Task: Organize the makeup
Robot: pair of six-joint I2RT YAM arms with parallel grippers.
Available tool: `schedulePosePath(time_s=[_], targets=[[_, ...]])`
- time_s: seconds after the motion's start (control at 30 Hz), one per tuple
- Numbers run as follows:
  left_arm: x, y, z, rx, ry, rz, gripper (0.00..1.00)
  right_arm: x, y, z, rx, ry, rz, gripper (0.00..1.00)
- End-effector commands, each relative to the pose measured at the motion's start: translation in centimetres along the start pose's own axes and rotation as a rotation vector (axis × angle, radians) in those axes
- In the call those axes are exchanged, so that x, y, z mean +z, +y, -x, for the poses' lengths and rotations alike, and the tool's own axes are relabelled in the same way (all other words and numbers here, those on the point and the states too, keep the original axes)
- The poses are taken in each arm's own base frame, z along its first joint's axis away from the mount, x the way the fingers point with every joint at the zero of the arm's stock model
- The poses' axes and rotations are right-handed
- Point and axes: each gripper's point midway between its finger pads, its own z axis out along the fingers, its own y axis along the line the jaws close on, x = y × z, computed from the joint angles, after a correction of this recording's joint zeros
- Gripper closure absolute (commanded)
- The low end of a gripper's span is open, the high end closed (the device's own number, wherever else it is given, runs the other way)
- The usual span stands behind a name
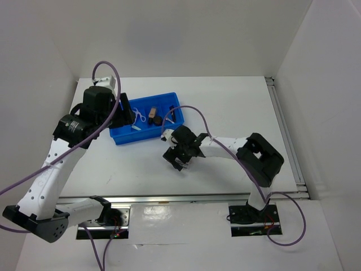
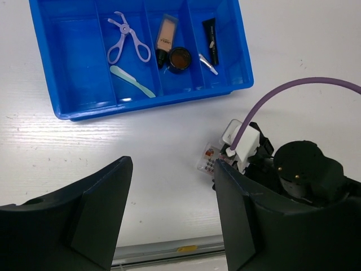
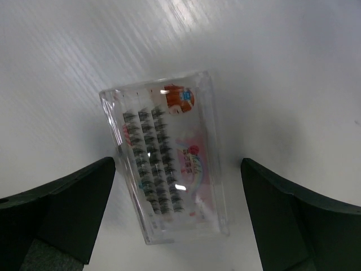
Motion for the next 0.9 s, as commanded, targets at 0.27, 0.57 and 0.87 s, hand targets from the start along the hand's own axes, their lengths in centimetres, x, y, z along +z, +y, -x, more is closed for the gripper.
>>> schedulePosePath(time_s=[0.27,0.57,0.87], targets=[[-0.3,-0.4,1.4,0.029,-0.056,-0.025,0.27,2.6,0.1,-0.8,0.006,0.046,-0.052,0.08],[-0.8,0.0,2.0,0.033,-0.085,-0.009,0.27,1.0,-0.5,0.0,0.037,0.031,-0.101,0.43],[-1.7,-0.6,3.2,0.000,-0.088,-0.039,0.27,-5.8,0.1,9.6,0.084,-0.178,-0.079,0.47]])
